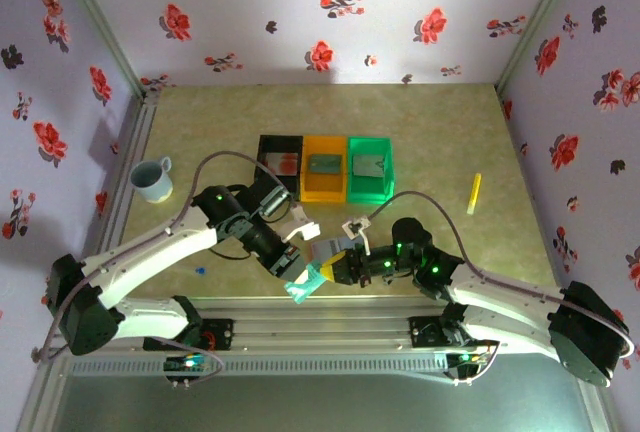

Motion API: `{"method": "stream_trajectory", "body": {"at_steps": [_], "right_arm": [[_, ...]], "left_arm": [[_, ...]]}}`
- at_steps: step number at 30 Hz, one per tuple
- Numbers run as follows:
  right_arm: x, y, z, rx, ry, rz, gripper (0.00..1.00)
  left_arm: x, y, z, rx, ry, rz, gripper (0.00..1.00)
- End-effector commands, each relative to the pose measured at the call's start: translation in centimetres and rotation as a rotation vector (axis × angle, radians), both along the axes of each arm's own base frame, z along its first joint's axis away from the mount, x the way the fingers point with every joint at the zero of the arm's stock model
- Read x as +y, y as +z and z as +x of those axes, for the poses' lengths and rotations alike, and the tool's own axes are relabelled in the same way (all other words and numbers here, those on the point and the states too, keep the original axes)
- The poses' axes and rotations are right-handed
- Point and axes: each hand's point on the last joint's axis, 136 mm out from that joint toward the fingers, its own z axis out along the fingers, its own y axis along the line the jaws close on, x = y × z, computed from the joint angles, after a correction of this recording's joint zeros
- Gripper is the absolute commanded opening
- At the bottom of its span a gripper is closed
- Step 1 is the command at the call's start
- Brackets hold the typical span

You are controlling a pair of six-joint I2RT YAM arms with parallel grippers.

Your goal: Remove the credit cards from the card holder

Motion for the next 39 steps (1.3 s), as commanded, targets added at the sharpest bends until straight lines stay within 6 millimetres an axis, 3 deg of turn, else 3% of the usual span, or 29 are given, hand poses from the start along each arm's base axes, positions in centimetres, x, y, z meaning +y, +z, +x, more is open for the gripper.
{"method": "stream_trajectory", "body": {"at_steps": [1,14,20,26,31,39], "right_arm": [[0.0,0.9,-0.9,-0.020,0.035,0.043,0.16],[-0.2,0.8,-1.1,-0.020,0.036,0.043,0.06],[-0.6,0.9,-1.1,-0.034,0.018,0.043,0.00],[-1.2,1.1,-0.6,-0.073,-0.030,0.025,0.00],[-2.2,1.6,1.6,-0.131,-0.175,-0.025,0.00],[-5.7,4.2,7.8,-0.195,-0.537,-0.071,0.00]], "left_arm": [[-0.3,1.2,0.1,-0.019,-0.013,-0.052,0.00],[-0.3,2.0,0.3,-0.042,-0.015,-0.069,0.05],[-0.2,2.9,0.7,-0.070,0.001,-0.097,0.32],[0.8,5.3,2.3,-0.160,0.064,-0.140,0.47],[2.7,7.7,4.9,-0.315,0.197,-0.172,0.59],[6.6,8.2,9.5,-0.612,0.498,-0.141,0.90]]}}
